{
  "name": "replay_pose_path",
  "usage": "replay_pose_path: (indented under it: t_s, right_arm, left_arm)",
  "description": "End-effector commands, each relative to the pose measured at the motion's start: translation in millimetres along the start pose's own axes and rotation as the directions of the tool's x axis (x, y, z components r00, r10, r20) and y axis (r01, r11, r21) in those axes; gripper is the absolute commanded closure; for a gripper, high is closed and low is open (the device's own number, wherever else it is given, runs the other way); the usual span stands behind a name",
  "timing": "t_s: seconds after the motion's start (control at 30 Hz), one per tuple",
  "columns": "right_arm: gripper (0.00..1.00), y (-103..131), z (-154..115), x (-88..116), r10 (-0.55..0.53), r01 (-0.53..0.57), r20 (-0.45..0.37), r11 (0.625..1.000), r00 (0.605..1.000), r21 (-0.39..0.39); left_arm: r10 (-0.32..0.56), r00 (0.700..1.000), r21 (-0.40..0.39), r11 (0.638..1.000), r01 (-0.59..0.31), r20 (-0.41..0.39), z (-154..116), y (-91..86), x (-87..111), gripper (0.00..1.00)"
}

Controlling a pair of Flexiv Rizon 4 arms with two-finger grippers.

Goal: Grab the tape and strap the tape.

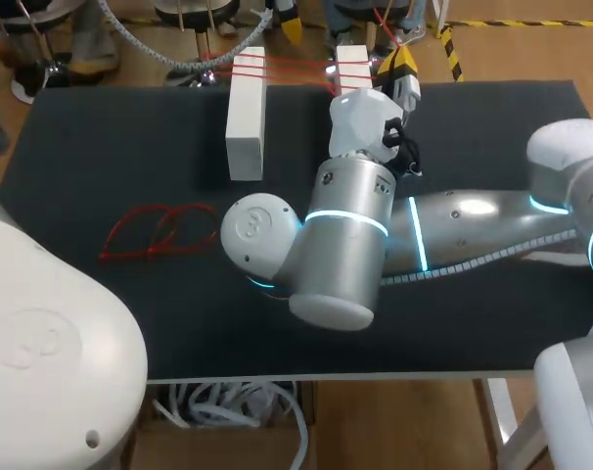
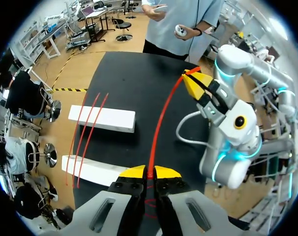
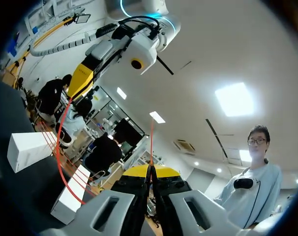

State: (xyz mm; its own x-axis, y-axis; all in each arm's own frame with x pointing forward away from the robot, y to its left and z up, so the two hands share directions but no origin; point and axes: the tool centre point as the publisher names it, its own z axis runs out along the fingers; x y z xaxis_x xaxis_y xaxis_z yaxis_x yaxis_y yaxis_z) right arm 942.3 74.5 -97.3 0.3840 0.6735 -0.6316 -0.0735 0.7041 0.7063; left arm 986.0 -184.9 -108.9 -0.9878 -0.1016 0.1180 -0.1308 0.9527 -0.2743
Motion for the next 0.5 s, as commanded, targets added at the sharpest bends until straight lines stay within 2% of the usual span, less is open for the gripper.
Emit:
replay_pose_path:
  t_s: [0.03, 0.23, 0.37, 0.4, 0.5]
  right_arm:
    - [1.0, 3, 2, -6, -0.096, 0.095, -0.019, 0.994, 0.995, -0.061]
    - [1.0, 16, 15, 1, -0.28, 0.27, -0.077, 0.956, 0.957, -0.115]
    - [1.0, 20, 25, 3, -0.354, 0.339, -0.112, 0.931, 0.928, -0.134]
    - [1.0, 21, 27, 4, -0.396, 0.377, -0.137, 0.915, 0.908, -0.147]
    - [1.0, 24, 32, 7, -0.43, 0.407, -0.167, 0.9, 0.887, -0.155]
  left_arm:
    - [0.0, 1.0, -0.003, 1.0, 0.0, -0.001, -1, -0.3, 0.0, 1.0]
    - [0.0, 1.0, -0.003, 1.0, 0.0, -0.001, -1, -0.3, 0.0, 1.0]
    - [0.0, 1.0, -0.003, 1.0, 0.0, -0.001, -1, -0.3, 0.0, 1.0]
    - [0.0, 1.0, -0.003, 1.0, 0.0, -0.001, -1, -0.3, 0.0, 1.0]
    - [0.0, 1.0, -0.003, 1.0, 0.0, -0.001, -1, -0.3, 0.0, 1.0]
